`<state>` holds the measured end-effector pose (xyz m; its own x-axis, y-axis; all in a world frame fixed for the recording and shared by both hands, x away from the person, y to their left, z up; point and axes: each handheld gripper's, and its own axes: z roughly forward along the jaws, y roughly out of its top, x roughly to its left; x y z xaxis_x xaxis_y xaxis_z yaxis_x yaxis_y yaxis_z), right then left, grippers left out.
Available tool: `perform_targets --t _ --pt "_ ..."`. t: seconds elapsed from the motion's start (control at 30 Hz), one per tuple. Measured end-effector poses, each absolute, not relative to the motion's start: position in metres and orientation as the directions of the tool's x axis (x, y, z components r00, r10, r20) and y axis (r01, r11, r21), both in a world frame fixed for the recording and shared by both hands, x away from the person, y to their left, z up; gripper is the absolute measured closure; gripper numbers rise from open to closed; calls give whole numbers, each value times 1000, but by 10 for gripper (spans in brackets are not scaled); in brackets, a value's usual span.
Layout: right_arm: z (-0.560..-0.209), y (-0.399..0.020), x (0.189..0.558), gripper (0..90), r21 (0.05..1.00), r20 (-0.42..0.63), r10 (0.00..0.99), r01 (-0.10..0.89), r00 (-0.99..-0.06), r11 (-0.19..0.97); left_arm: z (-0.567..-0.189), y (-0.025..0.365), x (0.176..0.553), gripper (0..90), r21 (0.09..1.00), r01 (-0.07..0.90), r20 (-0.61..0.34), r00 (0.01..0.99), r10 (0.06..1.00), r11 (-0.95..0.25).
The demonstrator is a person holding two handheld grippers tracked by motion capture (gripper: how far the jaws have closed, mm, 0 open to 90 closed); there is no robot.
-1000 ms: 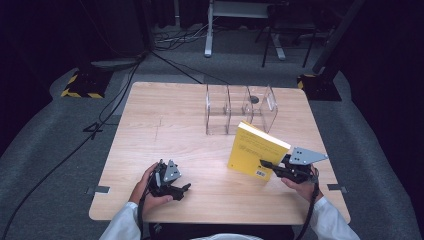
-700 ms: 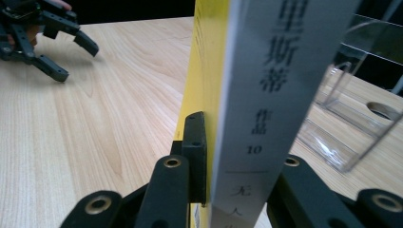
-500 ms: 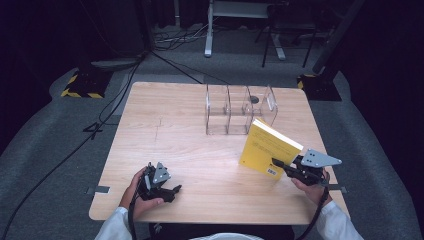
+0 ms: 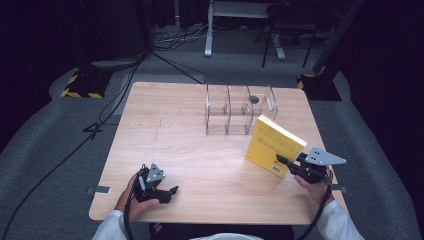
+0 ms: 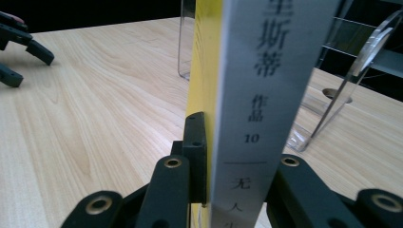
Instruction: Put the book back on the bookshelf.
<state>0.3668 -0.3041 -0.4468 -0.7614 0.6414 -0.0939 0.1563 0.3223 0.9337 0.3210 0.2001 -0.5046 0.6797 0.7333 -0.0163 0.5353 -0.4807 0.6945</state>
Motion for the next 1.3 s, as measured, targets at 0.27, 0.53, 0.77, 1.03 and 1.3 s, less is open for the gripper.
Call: perform_targets --t 0.27,0.53,0.77,1.03,1.3 --pt "-445 -308 367 763 937 -107 667 149 -737 316 -505 200 321 179 694 538 -18 677 736 -478" --pt "-440 -311 367 763 942 -123 691 135 -713 307 -505 199 321 175 695 540 -14 670 742 -475" --pt "-435 -310 368 763 946 -128 706 128 -697 297 -505 199 321 174 695 540 -14 671 742 -475" --pt "-427 -308 374 763 953 -127 726 119 -676 278 -505 199 321 174 694 541 -15 670 742 -475" --pt "-417 -303 380 763 956 -138 749 112 -648 273 -505 199 321 173 694 541 -15 670 742 -475"
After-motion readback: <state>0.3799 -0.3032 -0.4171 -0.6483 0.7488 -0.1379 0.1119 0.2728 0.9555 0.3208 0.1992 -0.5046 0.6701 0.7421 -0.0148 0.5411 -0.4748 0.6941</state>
